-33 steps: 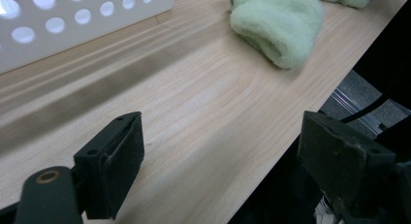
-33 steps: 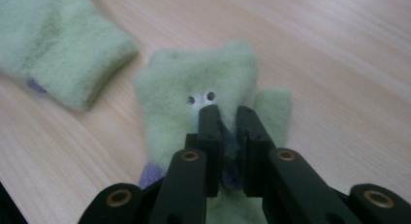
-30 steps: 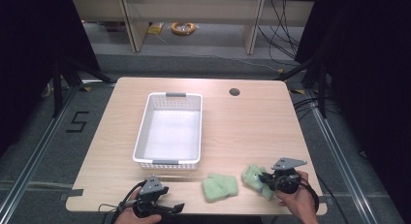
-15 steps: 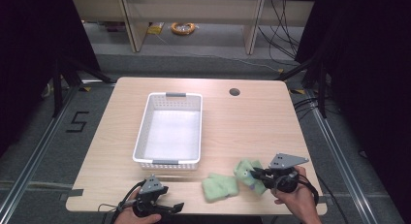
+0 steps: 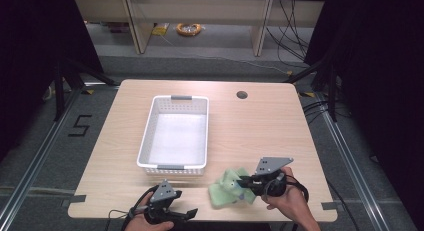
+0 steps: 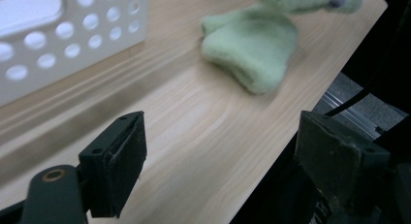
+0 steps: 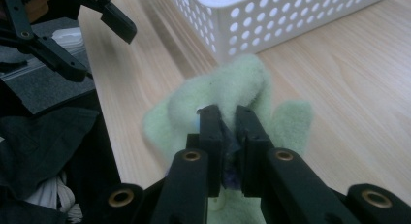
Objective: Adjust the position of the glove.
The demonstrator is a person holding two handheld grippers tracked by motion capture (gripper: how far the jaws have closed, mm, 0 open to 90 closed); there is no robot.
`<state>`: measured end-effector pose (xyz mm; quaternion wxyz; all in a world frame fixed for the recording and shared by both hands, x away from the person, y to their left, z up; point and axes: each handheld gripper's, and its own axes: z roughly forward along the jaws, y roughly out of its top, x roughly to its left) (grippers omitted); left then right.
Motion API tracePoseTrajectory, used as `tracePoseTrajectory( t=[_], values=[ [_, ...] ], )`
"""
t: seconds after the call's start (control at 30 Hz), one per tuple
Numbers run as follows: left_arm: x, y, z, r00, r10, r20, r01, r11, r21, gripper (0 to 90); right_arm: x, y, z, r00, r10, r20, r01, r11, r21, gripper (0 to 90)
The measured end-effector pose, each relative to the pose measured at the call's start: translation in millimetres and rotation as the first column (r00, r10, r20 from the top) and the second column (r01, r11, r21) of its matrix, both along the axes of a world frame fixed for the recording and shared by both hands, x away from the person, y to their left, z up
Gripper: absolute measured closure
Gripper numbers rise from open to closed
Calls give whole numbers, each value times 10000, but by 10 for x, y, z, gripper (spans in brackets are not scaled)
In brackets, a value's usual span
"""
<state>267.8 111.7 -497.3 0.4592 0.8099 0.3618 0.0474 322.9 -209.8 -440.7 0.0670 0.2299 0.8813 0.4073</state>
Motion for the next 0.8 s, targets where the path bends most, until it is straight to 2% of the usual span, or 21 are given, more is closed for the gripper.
tracePoseTrajectory(
  t=[0.03, 0.07, 0.13, 0.17, 0.2, 0.23, 0.27, 0.3, 0.33, 0.37, 0.4, 0.43, 0.53, 0.57, 0.6, 0.63, 0.7, 0.73, 0.77, 0.8],
  values=[
    [9, -33, 22, 9999, -72, 117, 72, 10000, 68, 195, 0, 16, -3, 10000, -45, -88, 45, 10000, 24, 837],
    [6, -74, 39, 9998, -111, 145, 114, 9997, -208, 210, 23, 37, -11, 9998, 192, -42, -192, 9998, 6, 837],
    [19, -127, 82, 9991, -360, 223, 362, 9993, -128, 216, 33, 69, -30, 9995, 261, -159, -262, 9997, -1, 837],
    [23, -171, 86, 9988, -323, 361, 332, 9991, -264, 228, 43, 89, -44, 9993, 339, -136, -339, 9994, 17, 837],
    [39, -192, 106, 9982, -521, 285, 525, 9985, -138, 240, 40, 109, -50, 9990, 390, -222, -390, 9992, 25, 837],
    [44, -215, 113, 9982, -572, 173, 575, 9982, -187, 248, 36, 129, -55, 9988, 430, -238, -430, 9991, 4, 837],
    [63, -260, 115, 9979, -564, 309, 573, 9980, -270, 251, 37, 141, -55, 9983, 516, -257, -517, 9987, -16, 837],
    [84, -282, 131, 9973, -670, 313, 675, 9976, -148, 257, 30, 159, -51, 9984, 513, -236, -513, 9987, -5, 837],
    [94, -316, 122, 9973, -542, 502, 556, 9981, -261, 261, 28, 174, -51, 9979, 616, -210, -617, 9981, -19, 837],
    [123, -337, 146, 9960, -798, 415, 805, 9966, -155, 268, 25, 192, -48, 9972, 686, -301, -685, 9976, 39, 837],
    [132, -361, 144, 9960, -729, 513, 741, 9970, -224, 277, 24, 208, -45, 9961, 835, -279, -833, 9965, 97, 837],
    [149, -379, 155, 9960, -785, 430, 798, 9964, -287, 279, 28, 220, -43, 9953, 927, -276, -924, 9956, 126, 837],
    [207, -426, 178, 9955, -783, 542, 800, 9964, -297, 296, 27, 260, -37, 9947, 975, -340, -970, 9951, 171, 837],
    [217, -434, 190, 9962, -737, 454, 749, 9969, -243, 306, 35, 276, -42, 9929, 1134, -360, -1126, 9934, 228, 837],
    [234, -445, 189, 9962, -768, 418, 783, 9963, -360, 308, 26, 281, -40, 9936, 1026, -478, -1016, 9946, 226, 837],
    [245, -456, 189, 9974, -691, 216, 700, 9967, -418, 310, 35, 286, -42, 9932, 1103, -368, -1095, 9938, 212, 837],
    [268, -467, 179, 9972, -664, 338, 677, 9970, -375, 313, 35, 295, -48, 9926, 1171, -336, -1163, 9929, 248, 837],
    [297, -500, 164, 9973, -726, 59, 728, 9961, -500, 313, 30, 302, -47, 9917, 1225, -397, -1213, 9922, 300, 837],
    [309, -500, 166, 9960, -893, -79, 889, 9953, -390, 313, 33, 305, -48, 9909, 1317, -280, -1308, 9909, 309, 837],
    [313, -516, 153, 9967, -807, -25, 806, 9964, -277, 312, 28, 307, -45, 9906, 1330, -314, -1319, 9907, 336, 837]
  ],
)
